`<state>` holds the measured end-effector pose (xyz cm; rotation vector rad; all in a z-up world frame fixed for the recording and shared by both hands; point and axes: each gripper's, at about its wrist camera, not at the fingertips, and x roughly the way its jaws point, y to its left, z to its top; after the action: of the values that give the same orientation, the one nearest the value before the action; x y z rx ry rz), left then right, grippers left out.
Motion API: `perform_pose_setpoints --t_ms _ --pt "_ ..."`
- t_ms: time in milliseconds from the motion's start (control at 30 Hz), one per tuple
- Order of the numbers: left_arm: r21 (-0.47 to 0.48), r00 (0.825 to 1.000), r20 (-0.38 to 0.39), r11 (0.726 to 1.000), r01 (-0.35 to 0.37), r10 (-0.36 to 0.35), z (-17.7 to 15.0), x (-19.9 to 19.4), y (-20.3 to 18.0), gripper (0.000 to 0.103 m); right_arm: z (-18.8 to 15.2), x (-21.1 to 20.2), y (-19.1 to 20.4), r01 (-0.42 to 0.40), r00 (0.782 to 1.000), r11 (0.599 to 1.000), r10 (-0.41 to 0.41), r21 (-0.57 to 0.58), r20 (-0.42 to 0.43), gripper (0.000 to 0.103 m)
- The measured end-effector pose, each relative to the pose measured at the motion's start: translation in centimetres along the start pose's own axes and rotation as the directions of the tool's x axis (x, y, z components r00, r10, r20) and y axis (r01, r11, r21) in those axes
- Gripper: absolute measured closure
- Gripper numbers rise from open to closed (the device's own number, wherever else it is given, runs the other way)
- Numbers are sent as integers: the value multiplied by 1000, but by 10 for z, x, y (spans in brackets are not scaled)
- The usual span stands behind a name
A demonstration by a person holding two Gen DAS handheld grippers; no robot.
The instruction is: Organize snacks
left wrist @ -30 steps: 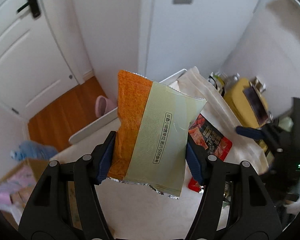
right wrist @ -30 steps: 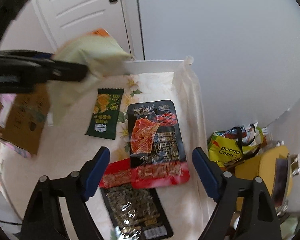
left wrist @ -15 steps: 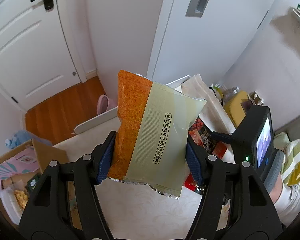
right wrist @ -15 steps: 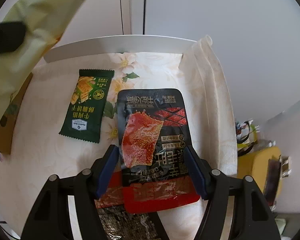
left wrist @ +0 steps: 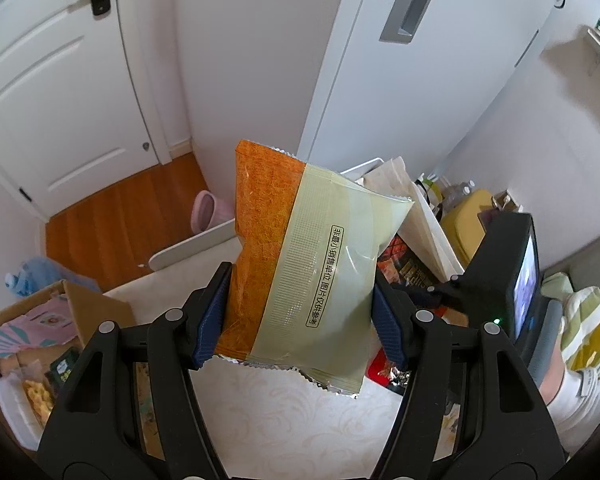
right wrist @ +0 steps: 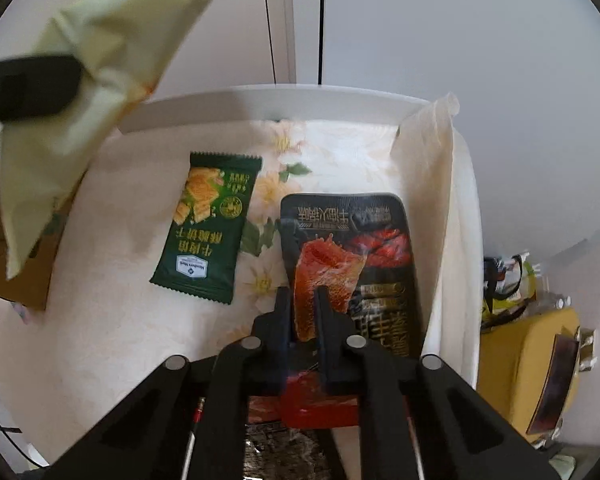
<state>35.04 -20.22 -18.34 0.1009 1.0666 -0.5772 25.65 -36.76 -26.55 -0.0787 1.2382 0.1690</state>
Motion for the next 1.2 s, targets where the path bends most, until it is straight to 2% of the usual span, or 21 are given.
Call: perform_pose_setpoints --t_ms 233,367,600,867,933,1000,1067,1100,1167,1200 --pt "-8 1000 15 1000 5 -5 1 -5 2 42 -8 -7 26 123 991 986 -117 -111 61 96" --pt "-12 1000 25 1000 7 -6 3 -10 4 42 -20 -21 45 154 983 975 -135 -162 122 98" --pt "-35 999 44 999 9 -8 4 -18 6 42 -31 -49 46 88 985 989 -69 -116 157 99" --pt "-42 998 56 999 14 -11 6 -23 3 42 -21 -67 30 14 984 999 -7 -39 179 99" --pt "-45 998 58 999 12 -10 6 -23 3 41 -19 -69 28 5 987 999 0 -31 159 99" --pt "-46 998 59 999 11 -8 6 -24 3 42 -17 -62 19 -17 990 1000 15 18 138 99" --pt "-48 998 60 999 9 -6 5 -25 3 41 -17 -52 12 -5 995 998 -2 65 103 98" --pt "-48 998 60 999 9 -6 5 -25 3 41 -18 -46 9 5 997 997 -11 77 79 90" --pt "-48 998 61 999 10 -7 5 -25 3 41 -19 -33 4 -18 998 995 11 96 69 52" --pt "-47 998 59 999 11 -8 4 -25 4 41 -20 -29 2 -41 997 993 33 111 71 20"
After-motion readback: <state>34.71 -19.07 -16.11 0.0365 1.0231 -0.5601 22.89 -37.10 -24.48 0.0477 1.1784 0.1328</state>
